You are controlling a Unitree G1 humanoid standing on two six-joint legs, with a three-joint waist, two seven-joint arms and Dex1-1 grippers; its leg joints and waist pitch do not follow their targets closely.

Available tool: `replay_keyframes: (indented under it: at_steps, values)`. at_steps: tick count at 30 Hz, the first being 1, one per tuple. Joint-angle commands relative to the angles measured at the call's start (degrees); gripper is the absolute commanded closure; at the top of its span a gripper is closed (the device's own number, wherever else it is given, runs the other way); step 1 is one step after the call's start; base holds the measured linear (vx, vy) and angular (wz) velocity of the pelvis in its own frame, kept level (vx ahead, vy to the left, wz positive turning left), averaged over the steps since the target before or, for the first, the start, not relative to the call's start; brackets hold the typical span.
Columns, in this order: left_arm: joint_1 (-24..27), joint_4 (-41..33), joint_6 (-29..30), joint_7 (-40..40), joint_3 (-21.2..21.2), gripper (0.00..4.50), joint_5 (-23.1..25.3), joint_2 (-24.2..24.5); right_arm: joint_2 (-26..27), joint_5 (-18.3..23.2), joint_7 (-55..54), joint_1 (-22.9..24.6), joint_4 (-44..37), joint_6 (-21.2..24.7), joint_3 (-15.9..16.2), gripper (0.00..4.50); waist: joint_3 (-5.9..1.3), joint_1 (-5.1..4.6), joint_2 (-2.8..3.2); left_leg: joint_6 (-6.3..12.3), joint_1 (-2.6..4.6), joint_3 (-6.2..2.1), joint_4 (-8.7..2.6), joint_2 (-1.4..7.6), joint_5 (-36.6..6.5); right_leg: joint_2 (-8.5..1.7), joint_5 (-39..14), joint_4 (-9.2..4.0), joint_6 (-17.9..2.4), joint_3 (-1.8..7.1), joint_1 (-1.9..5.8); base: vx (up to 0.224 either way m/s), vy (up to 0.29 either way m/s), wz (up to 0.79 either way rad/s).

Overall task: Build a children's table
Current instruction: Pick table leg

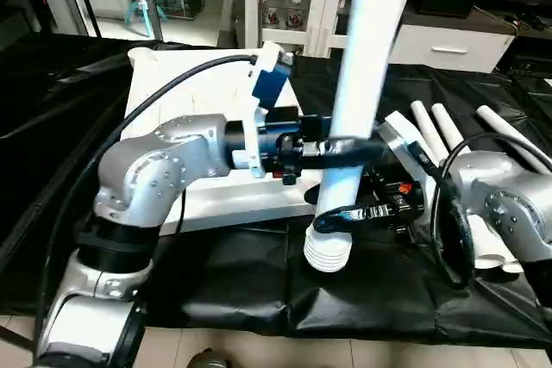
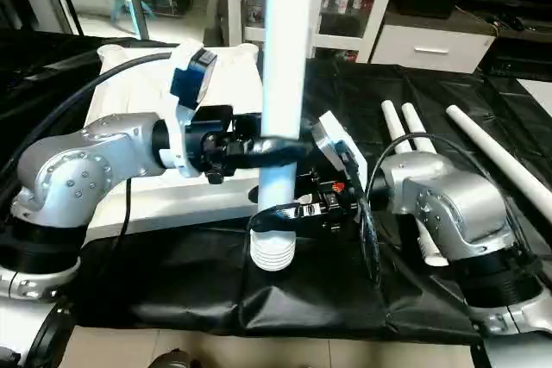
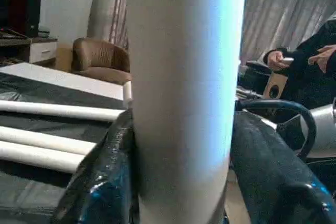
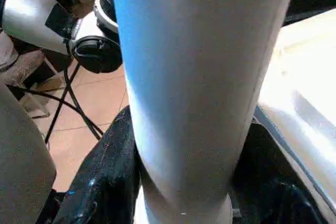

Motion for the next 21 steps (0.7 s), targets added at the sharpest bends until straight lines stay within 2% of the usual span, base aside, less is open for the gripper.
replay_keyframes:
  at_steps: [1, 2, 6, 10, 12, 13, 14, 15, 16, 17, 18, 19, 20, 21]
  values:
    - [-0.1, -1.9, 0.8, -0.5, 0.8, 1.44, -1.8, 0.2, -0.1, 0.7, -1.6, 0.4, -0.1, 0.1, -3.1, 2.61, -4.80, -0.09, 0.12, 0.18, 0.28, -0.44, -3.82, 1.86, -6.1, -3.72, -12.8, -4.11, -10.0, 2.69, 3.70, 0.000, 0.000, 0.00]
    - [-0.5, -1.3, 0.3, -0.4, 1.5, 1.37, -1.7, 0.3, -0.1, 0.9, -2.2, 1.2, -0.6, 0.3, -3.5, 2.62, -4.84, -0.05, 0.37, 0.12, 0.26, -0.49, -3.81, 1.81, -6.4, -3.70, -12.8, -4.08, -10.0, 2.64, 3.72, 0.000, 0.000, 0.00]
    - [-1.5, 0.7, -2.4, 0.3, 2.4, 1.00, 0.5, 0.6, -0.8, 0.6, -2.4, 2.3, -1.0, 0.1, -3.8, 2.62, -4.70, -0.12, 0.25, -0.04, 0.34, -0.49, -3.92, 1.82, -7.3, -3.69, -14.5, -4.40, -9.2, 2.63, 3.71, 0.000, 0.000, 0.00]
    - [-1.9, 3.4, -3.9, 1.1, 7.3, 0.97, -0.6, 1.7, -2.1, -0.4, -4.4, 4.9, -0.4, -0.8, -6.1, 2.62, -4.76, -0.06, 0.11, -0.27, 0.22, -0.49, -3.89, 1.67, -7.2, -3.67, -15.1, -4.53, -8.3, 2.61, 3.84, 0.000, 0.000, 0.00]
    - [-0.8, 4.1, -4.2, 2.6, 10.9, 0.97, -1.8, 2.8, -2.1, -2.3, -7.2, 7.2, -0.1, -2.6, -7.5, 2.62, -4.79, -0.10, 0.32, -0.70, 0.24, -0.55, -3.91, 1.70, -7.5, -3.70, -15.0, -4.45, -8.4, 2.57, 3.77, 0.000, 0.000, 0.00]
    - [-0.3, 4.4, -4.3, 3.4, 11.8, 0.97, -1.7, 3.2, -1.9, -3.0, -8.4, 7.9, -0.3, -3.3, -7.7, 2.62, -4.75, -0.20, 0.50, -0.83, 0.30, -0.56, -3.91, 1.71, -7.5, -3.64, -14.5, -4.49, -8.5, 2.53, 3.61, 0.000, 0.000, 0.00]
    - [-0.1, 4.4, -4.3, 3.7, 12.2, 0.97, -1.7, 3.3, -1.9, -3.3, -8.8, 8.2, -0.4, -3.5, -7.7, 2.62, -4.74, -0.30, 0.44, -0.76, 0.25, -0.55, -3.92, 1.63, -7.7, -3.56, -14.6, -4.48, -8.5, 2.49, 3.67, 0.000, 0.000, 0.00]
    - [1.3, 5.2, -6.6, 6.8, 13.2, 0.97, 1.0, 3.8, -1.2, -5.8, -12.2, 9.3, -0.3, -5.4, -7.9, 2.62, -4.73, -0.38, 0.65, -0.76, 0.36, -0.54, -3.93, 1.63, -8.0, -3.56, -15.0, -4.48, -8.4, 2.49, 3.62, 0.000, 0.000, 0.00]
    - [1.7, 5.6, -7.8, 8.3, 13.3, 0.97, 2.5, 3.8, -0.9, -6.6, -13.5, 9.6, -0.2, -5.9, -8.1, 2.62, -4.56, -0.56, 0.65, -0.93, 0.34, -0.54, -4.05, 1.69, -8.8, -3.54, -16.1, -4.76, -8.0, 2.48, 3.51, 0.000, 0.000, 0.00]
    - [3.3, 6.8, -11.7, 13.4, 13.5, 0.97, 7.7, 4.0, 0.4, -8.7, -17.5, 10.5, -0.1, -7.3, -8.7, 2.62, -4.68, -0.51, 0.61, -1.10, 0.28, -0.70, -4.08, 1.80, -8.7, -3.67, -16.2, -4.76, -7.6, 2.46, 3.64, 0.000, 0.000, 0.00]
    - [6.4, 8.8, -17.5, 22.6, 12.0, 0.97, 17.6, 4.2, 4.2, -11.7, -26.4, 11.8, -0.2, -9.5, -10.6, 2.62, -4.42, -0.86, 0.50, -1.60, 0.09, -0.77, -4.26, 1.88, -9.3, -3.50, -17.8, -5.16, -5.7, 2.46, 3.50, 0.000, 0.000, 0.00]
    - [7.5, 8.8, -18.9, 24.7, 11.7, 0.97, 19.7, 3.9, 5.7, -12.3, -29.3, 12.2, -0.5, -9.9, -11.4, 2.62, -4.31, -1.18, 0.49, -1.73, 0.19, -0.59, -4.25, 1.61, -9.7, -3.31, -19.7, -5.51, -4.2, 2.43, 3.26, 0.000, 0.000, 0.00]
    - [9.8, 8.1, -21.3, 28.1, 11.7, 0.97, 22.6, 3.0, 8.5, -13.1, -34.3, 12.9, -1.2, -10.4, -13.0, 2.62, -4.63, -1.44, 0.52, -2.28, 0.39, -0.74, -4.36, 1.46, -10.2, -3.61, -23.2, -5.58, -2.0, 2.27, 3.51, 0.000, 0.000, 0.00]
    - [11.6, 7.0, -23.3, 30.9, 11.6, 0.97, 25.1, 2.2, 10.0, -13.6, -37.5, 13.4, -1.9, -9.6, -13.8, 2.62, -4.79, -1.63, 0.69, -2.35, 0.42, -0.77, -4.42, 1.47, -10.0, -3.67, -24.0, -5.74, -1.4, 2.25, 3.39, 0.000, 0.000, 0.00]
